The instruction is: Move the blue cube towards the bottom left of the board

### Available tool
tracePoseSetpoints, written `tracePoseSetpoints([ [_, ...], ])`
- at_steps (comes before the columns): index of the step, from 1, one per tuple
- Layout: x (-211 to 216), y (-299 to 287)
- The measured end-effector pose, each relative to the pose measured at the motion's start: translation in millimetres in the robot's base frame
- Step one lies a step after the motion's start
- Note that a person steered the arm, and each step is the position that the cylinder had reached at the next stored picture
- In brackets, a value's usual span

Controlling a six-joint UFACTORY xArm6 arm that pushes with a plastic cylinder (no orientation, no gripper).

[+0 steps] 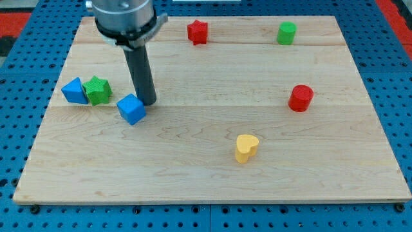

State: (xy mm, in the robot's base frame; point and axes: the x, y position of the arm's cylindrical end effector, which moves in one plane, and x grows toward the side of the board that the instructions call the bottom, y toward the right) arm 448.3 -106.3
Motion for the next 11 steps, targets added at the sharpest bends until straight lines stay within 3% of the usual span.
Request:
tracePoseSetpoints([
  [1, 50, 6],
  [2, 29, 37],
  [3, -16, 17],
  [4, 13, -36],
  [5, 64, -36],
  [6, 73, -34],
  [7, 20, -38],
  [8, 31, -86],
  [9, 76, -78],
  [11, 65, 0],
])
